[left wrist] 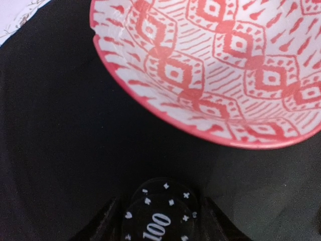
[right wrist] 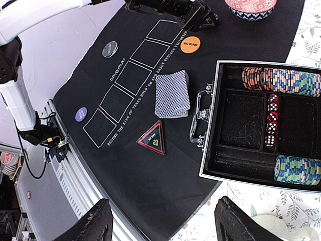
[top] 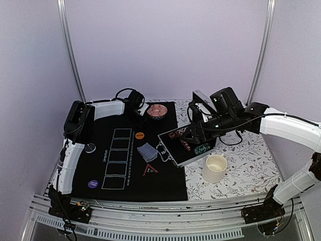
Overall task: Distribute texas hold em gaming equipment
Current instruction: Place the poker chips pile at the big blind area, then adjust the poker chips pile in the big blind area.
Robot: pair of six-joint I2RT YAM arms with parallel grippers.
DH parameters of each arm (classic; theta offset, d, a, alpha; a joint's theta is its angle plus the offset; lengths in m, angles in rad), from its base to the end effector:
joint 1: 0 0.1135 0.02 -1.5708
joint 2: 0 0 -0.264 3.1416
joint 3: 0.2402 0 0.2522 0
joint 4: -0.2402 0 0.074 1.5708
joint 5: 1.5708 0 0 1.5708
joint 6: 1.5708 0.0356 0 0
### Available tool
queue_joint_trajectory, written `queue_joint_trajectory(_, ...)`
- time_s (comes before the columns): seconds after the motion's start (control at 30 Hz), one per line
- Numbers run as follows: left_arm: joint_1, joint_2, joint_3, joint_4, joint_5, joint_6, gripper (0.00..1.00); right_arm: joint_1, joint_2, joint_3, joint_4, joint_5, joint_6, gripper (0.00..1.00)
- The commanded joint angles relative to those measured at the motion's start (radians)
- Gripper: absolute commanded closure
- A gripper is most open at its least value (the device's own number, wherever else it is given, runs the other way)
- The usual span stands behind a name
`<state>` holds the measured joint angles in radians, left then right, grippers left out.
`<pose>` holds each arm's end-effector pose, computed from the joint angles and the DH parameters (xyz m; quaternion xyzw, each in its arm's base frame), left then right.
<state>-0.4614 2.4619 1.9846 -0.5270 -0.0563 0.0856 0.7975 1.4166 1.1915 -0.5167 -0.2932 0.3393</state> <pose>0.4748 -0.2338 0.1278 0.2517 0.9262 -0.0256 0.2795 0.2101 0.2300 0.3052 -0.2629 0.8685 0.3271 0.2638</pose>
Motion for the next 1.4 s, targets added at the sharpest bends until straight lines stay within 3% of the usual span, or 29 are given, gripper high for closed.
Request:
queue_joint_trajectory(0.0, 0.026, 0.037, -0.033, -0.069, -0.037, 0.018, 0.44, -0.001, -0.028, 0.008, -0.016, 0.018, -0.015, 0.29)
queue_joint_trajectory(0.17, 0.026, 0.036, -0.033, -0.065, -0.015, 0.024, 0.42, -0.001, -0.029, 0.049, -0.028, 0.025, -0.021, 0.29)
queue_joint_trajectory(0.5, 0.023, -0.008, -0.044, 0.001, 0.076, 0.035, 0.23, 0.000, -0.039, 0.048, -0.039, 0.032, -0.025, 0.28)
queue_joint_trajectory(0.67, 0.023, -0.072, -0.049, 0.038, 0.134, 0.039, 0.14, -0.001, -0.036, 0.049, -0.046, 0.027, -0.026, 0.28)
queue_joint_trajectory(0.9, 0.030, -0.221, -0.146, 0.126, 0.292, 0.033, 0.11, -0.001, -0.041, 0.048, -0.049, 0.022, -0.028, 0.28)
queue_joint_trajectory(1.13, 0.074, -0.344, -0.295, 0.172, 0.113, -0.050, 0.11, -0.001, -0.059, 0.030, -0.049, 0.030, -0.031, 0.28)
queue_joint_trajectory(1.2, 0.085, -0.348, -0.319, 0.161, 0.034, -0.061, 0.14, 0.000, -0.060, 0.025, -0.048, 0.032, -0.031, 0.28)
queue_joint_trajectory(1.3, 0.093, -0.312, -0.317, 0.115, -0.052, -0.063, 0.38, -0.001, -0.060, 0.025, -0.048, 0.032, -0.033, 0.28)
queue_joint_trajectory(1.37, 0.092, -0.278, -0.307, 0.088, -0.082, -0.060, 0.48, 0.000, -0.060, 0.025, -0.045, 0.032, -0.033, 0.28)
